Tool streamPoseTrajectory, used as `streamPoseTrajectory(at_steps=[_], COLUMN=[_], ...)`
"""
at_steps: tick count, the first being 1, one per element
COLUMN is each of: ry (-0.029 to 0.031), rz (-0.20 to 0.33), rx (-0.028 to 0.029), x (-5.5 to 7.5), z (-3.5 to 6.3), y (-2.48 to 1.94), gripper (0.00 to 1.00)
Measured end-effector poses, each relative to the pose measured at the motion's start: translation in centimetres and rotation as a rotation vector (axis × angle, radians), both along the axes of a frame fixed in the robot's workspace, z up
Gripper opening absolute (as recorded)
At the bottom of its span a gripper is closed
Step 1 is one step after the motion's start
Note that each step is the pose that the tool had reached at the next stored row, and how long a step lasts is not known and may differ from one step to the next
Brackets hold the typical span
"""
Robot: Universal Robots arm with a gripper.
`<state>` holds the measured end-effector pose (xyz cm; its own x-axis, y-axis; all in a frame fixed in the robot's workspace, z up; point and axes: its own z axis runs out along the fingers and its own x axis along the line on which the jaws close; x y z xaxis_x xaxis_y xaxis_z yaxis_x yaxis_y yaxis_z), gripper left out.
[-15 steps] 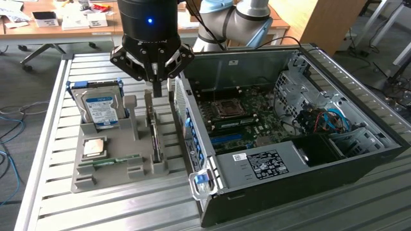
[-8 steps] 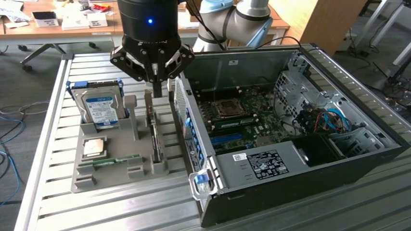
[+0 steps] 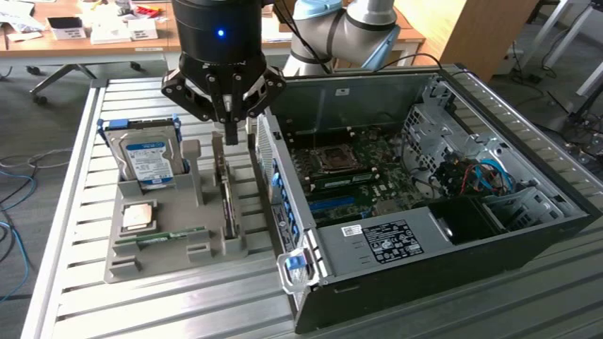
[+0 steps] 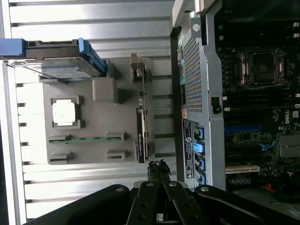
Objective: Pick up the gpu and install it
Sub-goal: 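Reach for the gpu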
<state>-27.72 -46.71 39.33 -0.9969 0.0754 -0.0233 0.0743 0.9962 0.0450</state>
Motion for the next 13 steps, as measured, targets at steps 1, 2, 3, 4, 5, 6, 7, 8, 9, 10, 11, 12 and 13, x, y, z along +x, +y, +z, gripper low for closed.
streamPoseTrajectory(at_steps=[1,2,3,4,5,6,7,8,9,10,11,12,13], ry=[0.0,0.0,0.0001,0.0001,0.0,0.0,0.0,0.0,0.0,0.0001,0.0,0.0,0.0], rz=[0.0,0.0,0.0,0.0,0.0,0.0,0.0,0.0,0.0,0.0,0.0,0.0,0.0], rx=[0.0,0.0,-0.0001,-0.0001,0.0,0.0,-0.0001,0.0,0.0,0.0,0.0,0.0,0.0], x=[0.0,0.0,0.0,0.01,0.01,0.0,0.0,0.0,0.0,0.0,0.0,0.0,-0.01], z=[0.0,0.0,0.0,0.0,0.0,0.0,0.0,0.0,0.0,0.0,0.0,0.0,0.0], y=[0.0,0.0,-0.04,-0.09,-0.16,-0.23,-0.33,-0.43,-0.51,-0.56,-0.56,-0.56,-0.56], gripper=[0.11,0.11,0.11,0.11,0.11,0.11,0.11,0.11,0.11,0.11,0.11,0.11,0.11])
